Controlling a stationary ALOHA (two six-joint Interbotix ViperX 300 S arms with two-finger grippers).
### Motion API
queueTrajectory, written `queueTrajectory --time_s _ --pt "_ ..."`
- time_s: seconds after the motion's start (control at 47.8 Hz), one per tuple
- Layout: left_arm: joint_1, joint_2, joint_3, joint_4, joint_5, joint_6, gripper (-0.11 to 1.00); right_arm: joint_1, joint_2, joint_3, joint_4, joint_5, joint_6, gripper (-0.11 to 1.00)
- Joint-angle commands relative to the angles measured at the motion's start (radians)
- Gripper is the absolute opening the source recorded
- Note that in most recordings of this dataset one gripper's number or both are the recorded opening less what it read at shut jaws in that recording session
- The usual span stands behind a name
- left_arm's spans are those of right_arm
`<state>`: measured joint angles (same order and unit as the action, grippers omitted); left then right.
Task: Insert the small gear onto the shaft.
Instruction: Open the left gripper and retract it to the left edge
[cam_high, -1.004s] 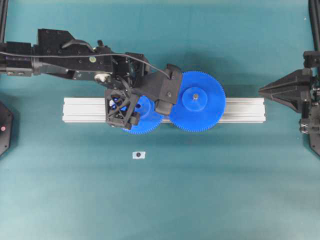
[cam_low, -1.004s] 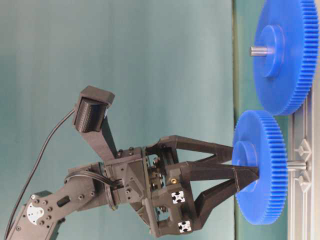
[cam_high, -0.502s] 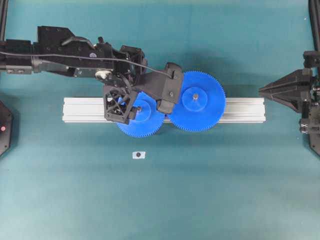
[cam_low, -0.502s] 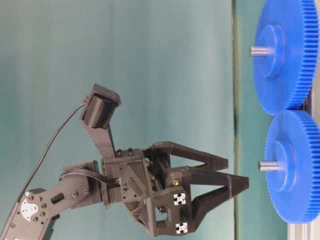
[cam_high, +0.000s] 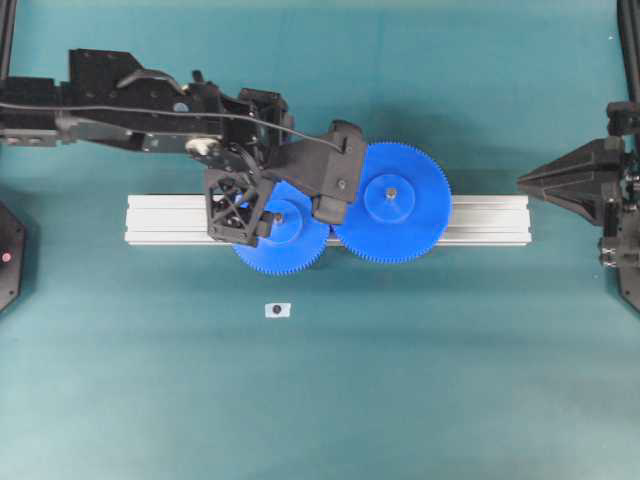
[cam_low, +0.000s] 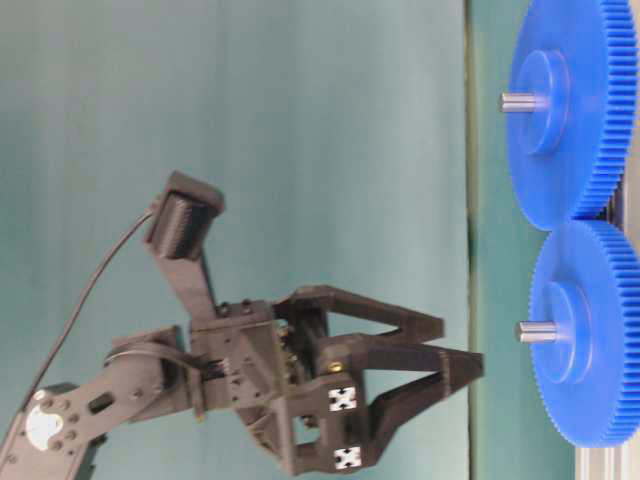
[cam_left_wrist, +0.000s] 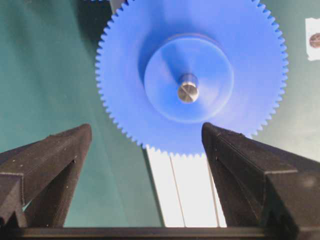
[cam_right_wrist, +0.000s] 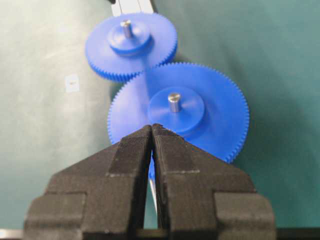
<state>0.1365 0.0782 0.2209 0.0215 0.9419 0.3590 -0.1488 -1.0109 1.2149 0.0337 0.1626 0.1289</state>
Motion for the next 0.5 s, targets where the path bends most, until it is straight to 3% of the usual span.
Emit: queueTrajectory --time_s 0.0,0.167,0.481 --pt "0.005 -0.052 -0.003 0.005 -0.003 -0.003 0.90 -0.002 0.006 -0.009 0.002 -0.009 0.009 0.11" --pt "0.003 -0.089 0.031 0.002 -0.003 -0.009 0.90 -0.002 -0.002 -0.009 0.000 -0.026 0.009 0.11" --pt "0.000 -0.193 0.092 0.005 -0.008 -0.087 0.90 -0.002 -0.049 0.008 0.002 0.000 0.009 0.11"
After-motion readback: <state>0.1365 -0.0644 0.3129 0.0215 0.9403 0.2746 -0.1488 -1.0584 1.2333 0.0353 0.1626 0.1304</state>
